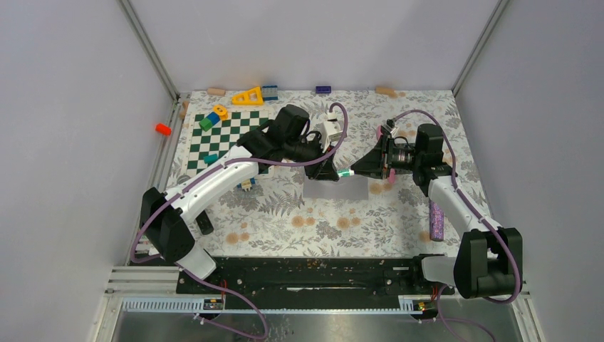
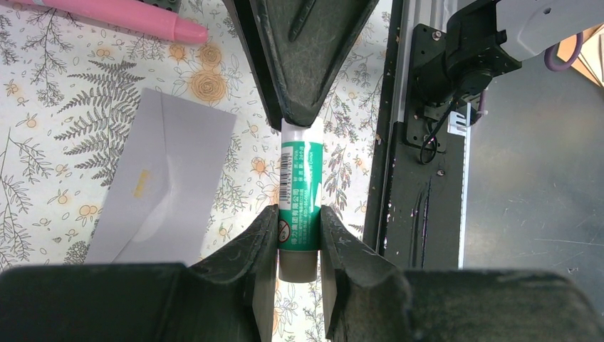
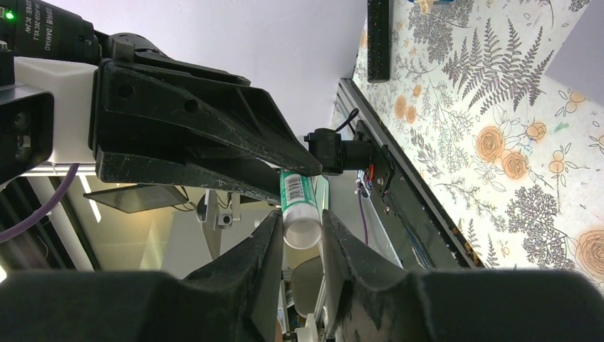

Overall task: Place the letter into the envelope and seal it
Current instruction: Screw the solid glue.

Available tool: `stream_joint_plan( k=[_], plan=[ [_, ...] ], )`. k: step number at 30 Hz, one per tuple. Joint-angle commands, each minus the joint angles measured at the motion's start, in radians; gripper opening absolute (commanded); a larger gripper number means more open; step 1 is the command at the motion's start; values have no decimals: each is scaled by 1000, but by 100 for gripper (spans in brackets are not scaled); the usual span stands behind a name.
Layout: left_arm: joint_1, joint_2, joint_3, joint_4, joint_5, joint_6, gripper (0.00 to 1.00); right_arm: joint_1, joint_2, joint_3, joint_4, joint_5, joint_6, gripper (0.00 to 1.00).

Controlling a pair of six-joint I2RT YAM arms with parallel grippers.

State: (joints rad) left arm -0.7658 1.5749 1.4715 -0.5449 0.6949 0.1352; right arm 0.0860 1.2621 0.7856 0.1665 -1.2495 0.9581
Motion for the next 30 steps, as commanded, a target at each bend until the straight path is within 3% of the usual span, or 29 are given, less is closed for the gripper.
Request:
stream_joint_plan(
  k=[1, 8, 13, 17, 19, 23, 26, 30],
  plan=[
    [-6, -3, 49, 14, -15, 18, 0, -2, -16, -3, 18, -20, -9, 28],
    [-4, 9, 53, 15, 61, 3, 0, 8, -61, 0, 6, -23, -118, 24],
    [-4, 59, 39, 56, 334, -57, 0, 41, -136, -4, -19, -8, -381, 23],
    [-4, 86, 5, 165, 484, -164, 0, 57, -194, 12, -18, -24, -582, 30],
    [-4, 90, -7, 196, 493, -194, 0, 64, -235, 12, -19, -2, -652, 40],
    [0, 65, -7, 165, 426, -156, 0, 60, -250, 71, -113, 20, -598, 65],
    [6, 36, -10, 136, 370, -111, 0, 44, -232, 84, -160, 9, -512, 66],
    [9, 4, -9, 104, 299, -67, 0, 27, -207, 67, -260, 8, -486, 61]
  ],
)
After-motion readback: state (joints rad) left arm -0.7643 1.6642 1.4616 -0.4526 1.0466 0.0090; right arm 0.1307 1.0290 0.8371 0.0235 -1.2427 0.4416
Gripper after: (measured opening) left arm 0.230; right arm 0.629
